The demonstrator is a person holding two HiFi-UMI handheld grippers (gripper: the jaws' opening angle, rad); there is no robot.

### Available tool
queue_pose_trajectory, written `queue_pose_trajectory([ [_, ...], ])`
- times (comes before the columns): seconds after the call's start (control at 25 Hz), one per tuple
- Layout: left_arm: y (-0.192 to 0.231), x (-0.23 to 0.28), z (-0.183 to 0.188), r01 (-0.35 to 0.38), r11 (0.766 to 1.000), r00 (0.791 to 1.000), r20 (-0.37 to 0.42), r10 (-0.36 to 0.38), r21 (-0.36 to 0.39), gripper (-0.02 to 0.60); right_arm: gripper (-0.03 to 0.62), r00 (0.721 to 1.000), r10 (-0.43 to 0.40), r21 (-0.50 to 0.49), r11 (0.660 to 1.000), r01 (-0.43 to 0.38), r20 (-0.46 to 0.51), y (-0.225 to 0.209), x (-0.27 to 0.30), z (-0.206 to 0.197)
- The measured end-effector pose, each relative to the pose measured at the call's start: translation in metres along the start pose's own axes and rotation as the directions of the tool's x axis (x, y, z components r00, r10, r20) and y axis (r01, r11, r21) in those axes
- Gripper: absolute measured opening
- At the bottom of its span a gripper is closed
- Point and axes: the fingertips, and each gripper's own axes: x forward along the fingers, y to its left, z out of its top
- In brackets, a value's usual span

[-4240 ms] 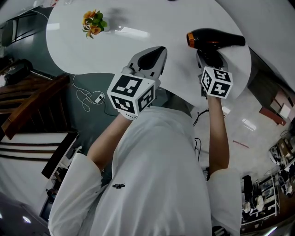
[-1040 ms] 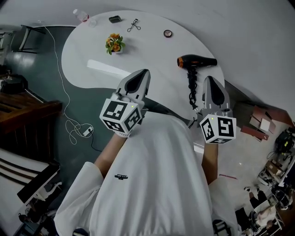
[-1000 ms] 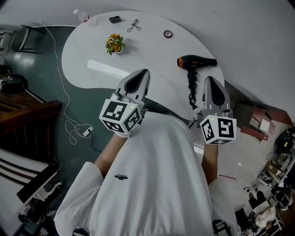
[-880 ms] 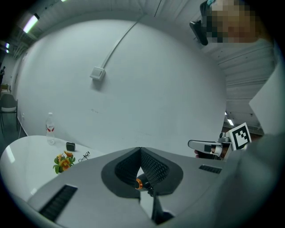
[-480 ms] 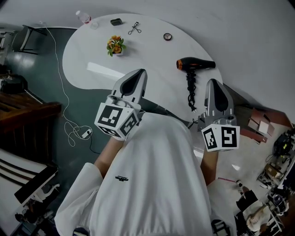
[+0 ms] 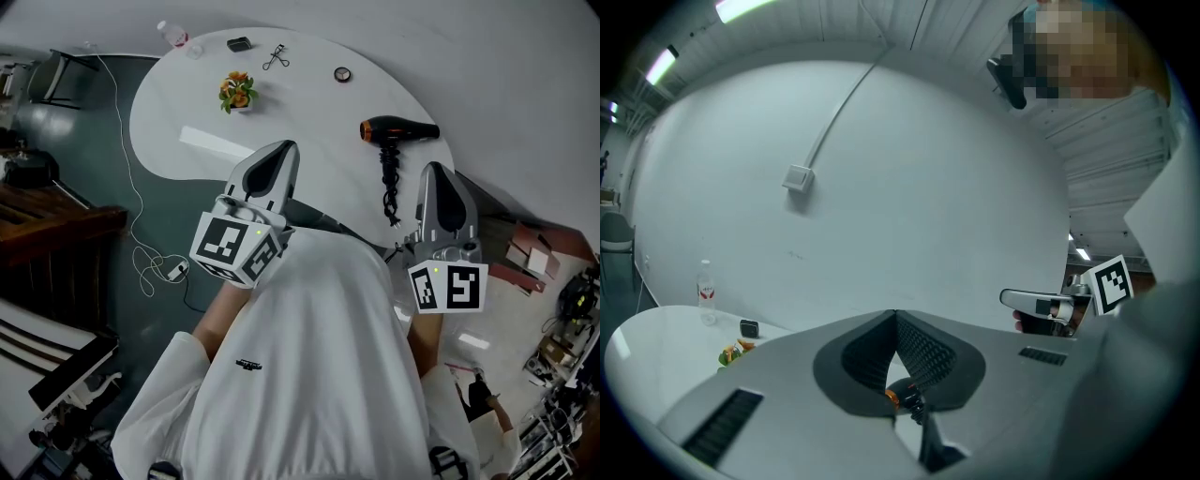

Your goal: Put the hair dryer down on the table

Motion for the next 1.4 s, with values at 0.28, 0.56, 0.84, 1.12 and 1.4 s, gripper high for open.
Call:
queue_pose_trajectory([
  [0.28, -0.0012, 0.0009, 0.0000, -0.002, 1.000, 1.000, -0.003, 0.002, 0.000, 0.009, 0.011, 1.000, -0.001, 0.004, 1.000, 0.001, -0.004, -0.0024, -0.0003, -0.0039],
  [0.56, -0.0003, 0.0043, -0.0004, -0.004, 1.000, 1.000, -0.005, 0.004, -0.006, 0.009, 0.012, 1.000, 0.005, -0.019, 1.000, -0.005, -0.023, -0.0023, 0.0038, -0.0056],
  [0.84, -0.0006, 0.0049, -0.0045, -0.005, 1.000, 1.000, -0.015, 0.005, -0.015, 0.009, 0.011, 1.000, 0.017, -0.007, 1.000, -0.017, -0.025, -0.0002, 0.0056, -0.0080],
  [1.12, -0.0015, 0.0067, -0.0073, -0.004, 1.000, 1.000, -0.025, 0.004, -0.015, 0.009, 0.011, 1.000, 0.015, -0.004, 1.000, -0.015, -0.026, -0.0017, 0.0075, -0.0101],
  [1.4, -0.0029, 0.0067, -0.0088, -0.004, 1.000, 1.000, -0.023, 0.003, -0.027, 0.009, 0.012, 1.000, 0.016, -0.002, 1.000, -0.016, -0.023, -0.0026, 0.0070, -0.0097],
])
